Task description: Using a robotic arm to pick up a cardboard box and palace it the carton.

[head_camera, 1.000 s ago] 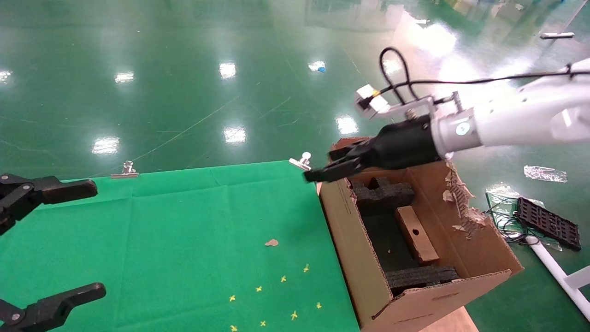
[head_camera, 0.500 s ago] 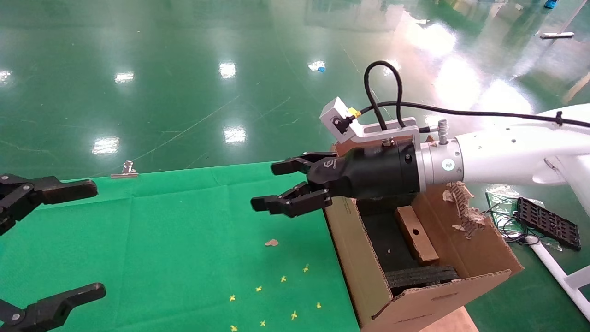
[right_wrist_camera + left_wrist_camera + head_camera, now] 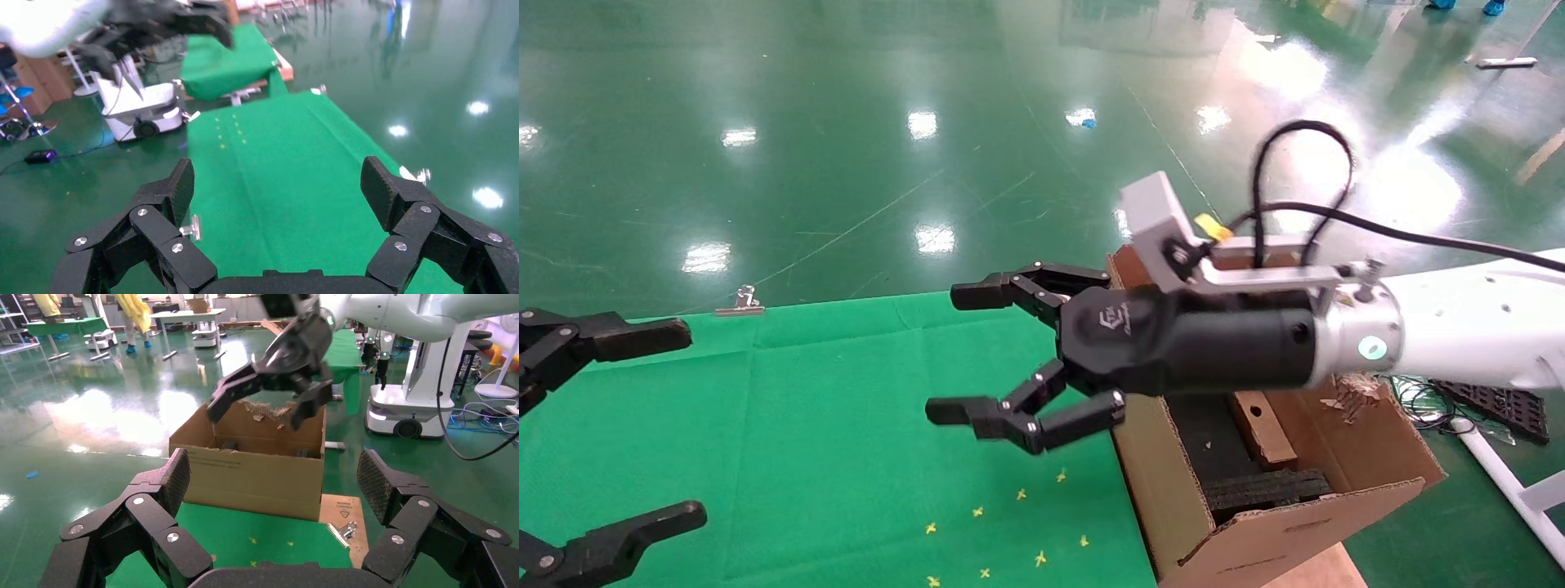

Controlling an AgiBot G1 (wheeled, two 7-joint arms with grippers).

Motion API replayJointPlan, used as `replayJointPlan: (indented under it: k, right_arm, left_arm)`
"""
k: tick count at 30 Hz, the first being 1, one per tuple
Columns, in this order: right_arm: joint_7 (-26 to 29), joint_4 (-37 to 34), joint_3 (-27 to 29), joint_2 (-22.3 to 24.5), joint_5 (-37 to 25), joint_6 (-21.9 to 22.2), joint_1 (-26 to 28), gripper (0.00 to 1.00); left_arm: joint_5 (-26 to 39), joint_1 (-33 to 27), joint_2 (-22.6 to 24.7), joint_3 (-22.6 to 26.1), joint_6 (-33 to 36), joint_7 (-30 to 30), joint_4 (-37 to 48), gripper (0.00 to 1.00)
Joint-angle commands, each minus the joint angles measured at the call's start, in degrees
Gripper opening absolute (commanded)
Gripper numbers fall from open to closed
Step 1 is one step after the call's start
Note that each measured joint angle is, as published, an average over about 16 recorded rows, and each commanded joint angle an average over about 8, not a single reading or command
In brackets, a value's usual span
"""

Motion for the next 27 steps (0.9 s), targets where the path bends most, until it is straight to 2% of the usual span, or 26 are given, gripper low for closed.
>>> replayJointPlan:
  k: [1, 11, 14, 27]
  right_arm:
    - [-0.9, 2.4, 3.1, 0.5, 0.5, -0.4, -2.3, 1.00]
    - [-4.3, 11.6, 15.2, 2.4, 2.5, -2.2, -11.2, 1.00]
    - [-4.5, 12.5, 16.5, 2.6, 2.7, -2.4, -12.2, 1.00]
    - [-4.1, 11.0, 14.5, 2.3, 2.5, -2.1, -10.7, 1.00]
  left_arm:
    - [0.0, 0.0, 0.0, 0.0, 0.0, 0.0, 0.0, 1.00]
    - [0.0, 0.0, 0.0, 0.0, 0.0, 0.0, 0.0, 1.00]
    - [0.0, 0.0, 0.0, 0.0, 0.0, 0.0, 0.0, 1.00]
    - [0.0, 0.0, 0.0, 0.0, 0.0, 0.0, 0.0, 1.00]
